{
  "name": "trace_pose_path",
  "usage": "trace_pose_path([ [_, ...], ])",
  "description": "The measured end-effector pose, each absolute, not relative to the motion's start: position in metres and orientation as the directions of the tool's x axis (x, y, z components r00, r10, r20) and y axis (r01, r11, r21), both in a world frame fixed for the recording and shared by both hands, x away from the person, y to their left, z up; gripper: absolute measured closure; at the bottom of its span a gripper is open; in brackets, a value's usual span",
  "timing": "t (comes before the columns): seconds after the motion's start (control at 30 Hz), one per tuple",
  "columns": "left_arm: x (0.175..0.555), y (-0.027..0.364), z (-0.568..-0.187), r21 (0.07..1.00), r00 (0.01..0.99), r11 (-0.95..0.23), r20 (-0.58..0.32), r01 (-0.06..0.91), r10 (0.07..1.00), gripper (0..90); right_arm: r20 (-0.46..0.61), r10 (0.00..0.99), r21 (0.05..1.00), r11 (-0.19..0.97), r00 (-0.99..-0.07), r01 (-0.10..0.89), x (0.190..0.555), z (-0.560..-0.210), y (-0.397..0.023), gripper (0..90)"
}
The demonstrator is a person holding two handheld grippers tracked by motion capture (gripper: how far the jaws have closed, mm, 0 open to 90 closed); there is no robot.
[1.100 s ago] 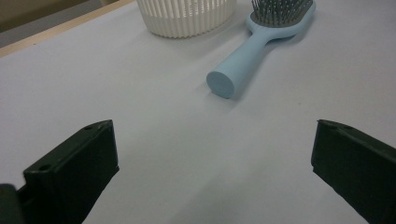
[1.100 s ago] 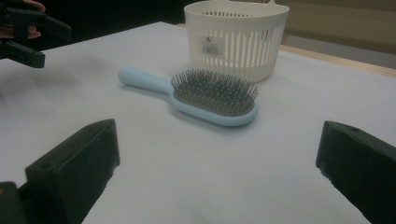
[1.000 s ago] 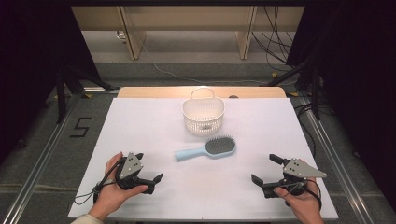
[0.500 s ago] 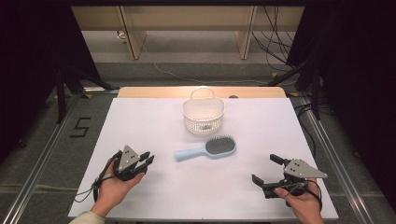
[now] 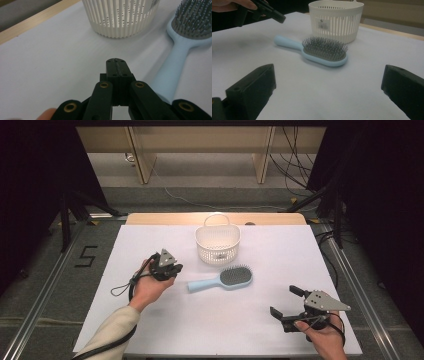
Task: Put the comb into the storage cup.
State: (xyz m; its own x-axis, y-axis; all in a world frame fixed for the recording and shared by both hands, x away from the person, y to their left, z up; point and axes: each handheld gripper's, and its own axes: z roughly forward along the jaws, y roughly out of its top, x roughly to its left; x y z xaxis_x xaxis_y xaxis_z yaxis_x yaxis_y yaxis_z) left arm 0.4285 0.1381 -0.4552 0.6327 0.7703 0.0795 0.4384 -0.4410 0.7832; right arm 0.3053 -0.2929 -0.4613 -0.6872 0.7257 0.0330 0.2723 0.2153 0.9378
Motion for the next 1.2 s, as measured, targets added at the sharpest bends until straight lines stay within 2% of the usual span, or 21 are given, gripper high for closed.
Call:
trace_pose_path([
  [0.43,0.454,0.105,-0.47,0.675,0.674,-0.52,0.044,0.524,0.737,90.0,0.031,0.723,0.938,0.218,-0.69,0.27,0.305,-0.461,-0.293,0.3],
  [1.2,0.45,0.098,-0.478,0.616,0.703,-0.553,-0.001,0.561,0.711,90.0,0.031,0.724,0.936,0.221,-0.689,0.274,0.305,-0.461,-0.293,0.3],
])
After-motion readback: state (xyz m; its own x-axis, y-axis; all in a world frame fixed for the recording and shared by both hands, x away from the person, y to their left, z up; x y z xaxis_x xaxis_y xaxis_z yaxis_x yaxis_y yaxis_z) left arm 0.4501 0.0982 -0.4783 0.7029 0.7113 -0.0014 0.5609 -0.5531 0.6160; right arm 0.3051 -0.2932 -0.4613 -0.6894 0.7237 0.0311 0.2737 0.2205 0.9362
